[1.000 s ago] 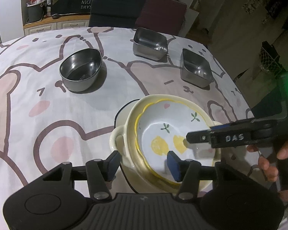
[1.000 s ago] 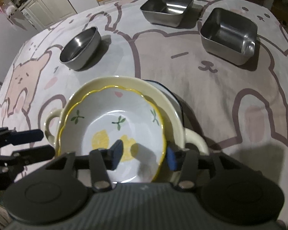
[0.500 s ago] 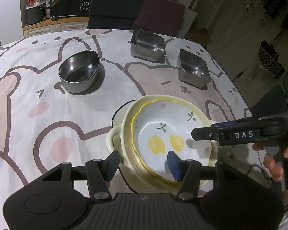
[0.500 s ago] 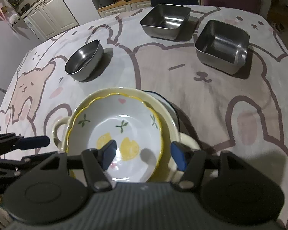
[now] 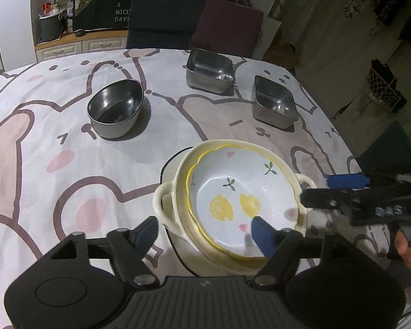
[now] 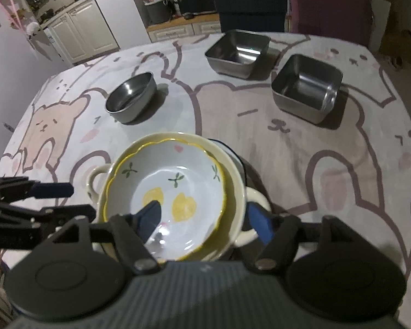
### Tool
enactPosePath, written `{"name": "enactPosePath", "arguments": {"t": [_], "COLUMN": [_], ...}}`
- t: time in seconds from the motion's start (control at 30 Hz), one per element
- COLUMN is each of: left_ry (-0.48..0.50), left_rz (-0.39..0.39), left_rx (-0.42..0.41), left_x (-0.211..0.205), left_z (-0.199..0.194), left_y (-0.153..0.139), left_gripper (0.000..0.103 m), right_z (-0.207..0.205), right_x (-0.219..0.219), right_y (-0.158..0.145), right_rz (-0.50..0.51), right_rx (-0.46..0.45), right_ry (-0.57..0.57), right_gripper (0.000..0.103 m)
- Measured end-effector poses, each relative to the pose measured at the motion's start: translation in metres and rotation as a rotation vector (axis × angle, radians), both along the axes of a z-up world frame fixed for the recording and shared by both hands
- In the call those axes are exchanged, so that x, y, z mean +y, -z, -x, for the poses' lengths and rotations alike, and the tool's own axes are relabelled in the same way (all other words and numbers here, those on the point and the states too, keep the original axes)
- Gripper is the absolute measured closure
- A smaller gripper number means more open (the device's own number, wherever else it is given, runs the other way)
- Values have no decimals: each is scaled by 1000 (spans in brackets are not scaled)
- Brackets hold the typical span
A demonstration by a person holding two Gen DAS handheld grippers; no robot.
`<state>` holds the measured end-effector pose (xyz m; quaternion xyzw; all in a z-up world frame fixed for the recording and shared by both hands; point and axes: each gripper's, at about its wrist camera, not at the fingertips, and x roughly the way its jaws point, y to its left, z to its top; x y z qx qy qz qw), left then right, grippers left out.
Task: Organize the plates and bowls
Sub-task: 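Move both grippers away from the bowls toward a square steel container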
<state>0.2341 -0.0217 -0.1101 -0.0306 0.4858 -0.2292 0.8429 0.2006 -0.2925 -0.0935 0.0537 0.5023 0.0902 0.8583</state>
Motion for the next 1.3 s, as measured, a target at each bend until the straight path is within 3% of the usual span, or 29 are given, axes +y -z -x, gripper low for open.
{"name": "enactPosePath", "arguments": {"t": [0.07, 0.13, 0.2, 0.47, 0.67, 0.87, 1.1, 1.17, 1.3], "left_ry": [0, 1, -5, -35, -74, -143, -243, -261, -315], "left_rz": [2, -3, -7, 12, 111, 198, 331, 366, 411], "left_rx": [-3, -8, -26, -109, -139, -153, -50, -9, 83], "left_x": [0, 0, -1, -16, -45, -85, -138, -150, -174], "left_z": [1, 2, 4, 5, -1, -8, -51, -64, -92], "left_y": [-1, -1, -3, -18, -28, -33, -15, -5, 22], "left_gripper": [17, 6, 1, 0, 0, 0, 0, 1, 11], "right_z": [7, 13, 19, 42, 40, 4, -63, -87, -139], "right_x": [-1, -1, -3, -20, -52, -102, -150, -162, -178], "right_y": [-4, -9, -14, -39, -64, -75, -72, -67, -50], "right_rz": [-7, -13, -17, 6, -13, 55, 214, 248, 316], "right_rx": [-22, -47, -70, -220, -330, -369, -463, -455, -442], "right_ry": [-8, -16, -15, 20, 33, 44, -36, -81, -180], "right_gripper": [13, 7, 1, 1, 1, 1, 0, 0, 1]}}
